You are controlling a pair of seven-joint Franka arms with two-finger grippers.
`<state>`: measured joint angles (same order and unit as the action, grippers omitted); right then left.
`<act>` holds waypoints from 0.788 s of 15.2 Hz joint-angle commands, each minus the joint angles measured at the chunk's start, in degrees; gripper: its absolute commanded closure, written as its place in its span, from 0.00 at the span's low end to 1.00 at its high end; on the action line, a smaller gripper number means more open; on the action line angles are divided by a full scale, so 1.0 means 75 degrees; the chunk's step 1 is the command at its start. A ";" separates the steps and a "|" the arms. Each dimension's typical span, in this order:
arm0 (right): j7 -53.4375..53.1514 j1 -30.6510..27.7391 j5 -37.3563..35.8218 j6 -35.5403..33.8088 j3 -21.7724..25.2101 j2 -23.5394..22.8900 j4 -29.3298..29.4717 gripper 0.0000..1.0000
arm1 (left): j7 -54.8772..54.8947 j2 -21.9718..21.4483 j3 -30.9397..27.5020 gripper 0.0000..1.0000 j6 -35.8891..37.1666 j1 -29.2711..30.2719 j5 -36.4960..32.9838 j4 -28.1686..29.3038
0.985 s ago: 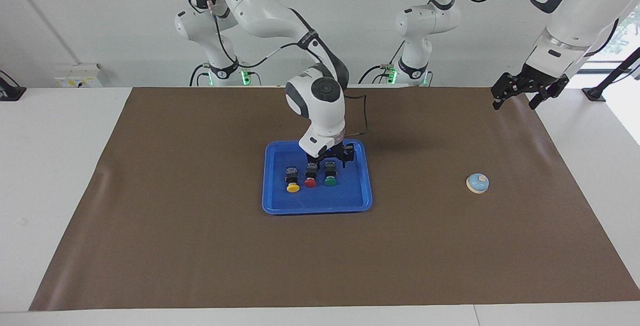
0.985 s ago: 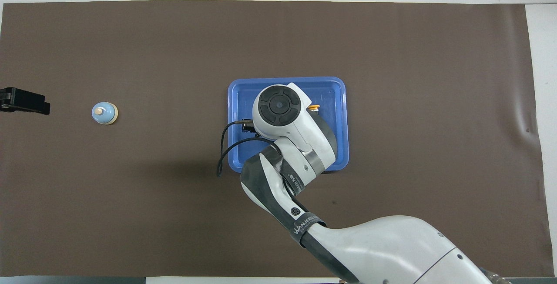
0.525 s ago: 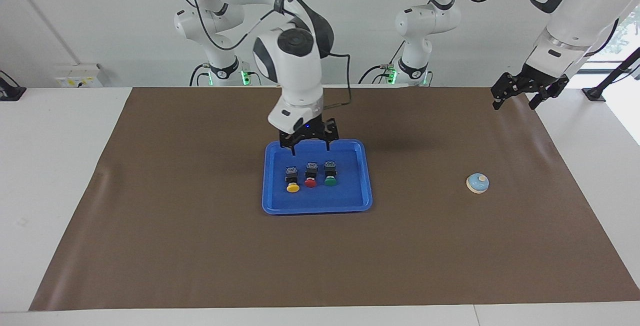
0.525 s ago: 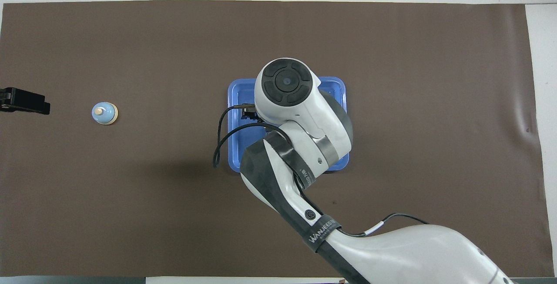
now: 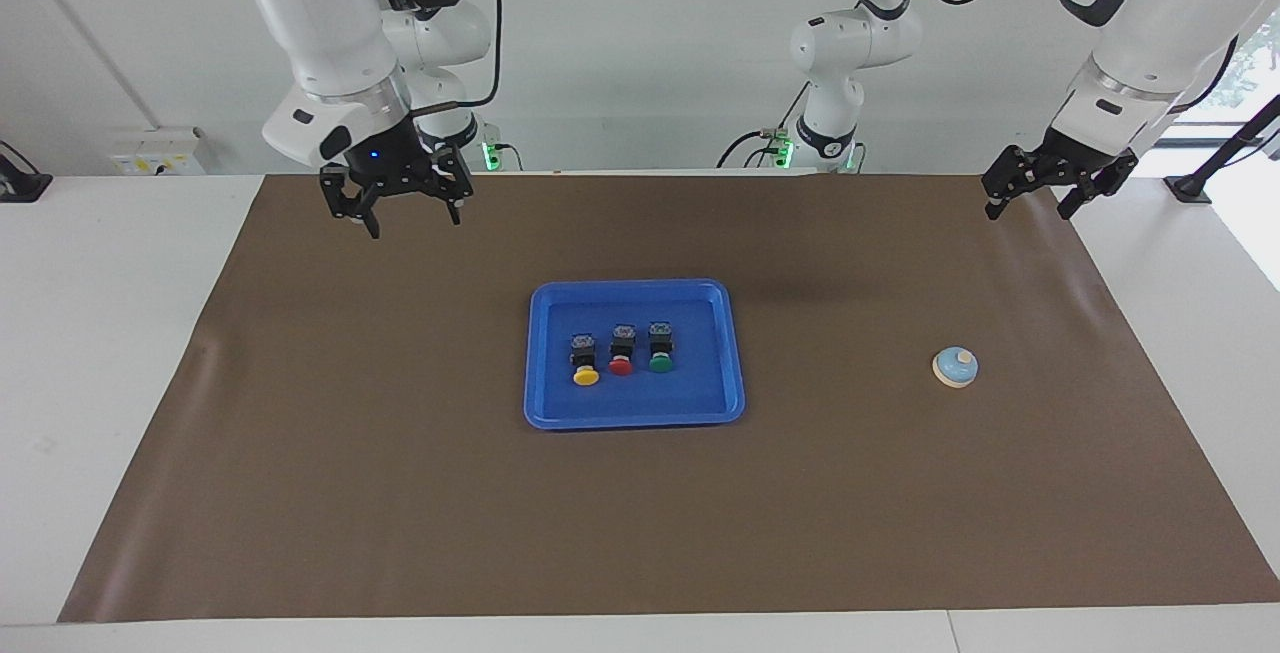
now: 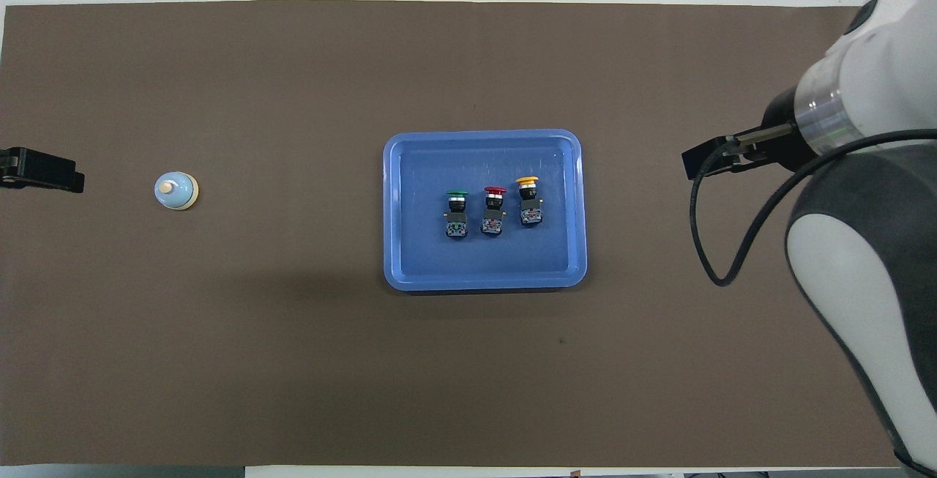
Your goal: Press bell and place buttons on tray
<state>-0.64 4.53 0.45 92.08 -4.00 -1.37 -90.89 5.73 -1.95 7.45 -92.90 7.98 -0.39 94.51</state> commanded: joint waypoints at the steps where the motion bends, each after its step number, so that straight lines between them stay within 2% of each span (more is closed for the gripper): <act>1: -0.0159 -0.0684 -0.0025 0.0284 -0.0123 0.0429 -0.0841 0.00 | 0.0056 -0.0185 -0.0043 0.00 -0.0035 -0.0009 0.0052 0.0196; 4: -0.0230 -0.1025 -0.0025 0.0262 -0.0123 0.0534 -0.0983 0.00 | 0.0056 -0.0185 -0.0043 0.00 -0.0035 -0.0009 0.0052 0.0196; 12: -0.0172 -0.1108 -0.0025 0.0180 -0.0123 0.0535 -0.0937 0.00 | 0.0056 -0.0185 -0.0043 0.00 -0.0035 -0.0009 0.0052 0.0196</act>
<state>-1.15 -2.92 0.45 92.91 -4.06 1.16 -96.16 5.73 -1.95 7.45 -92.90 7.98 -0.39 94.51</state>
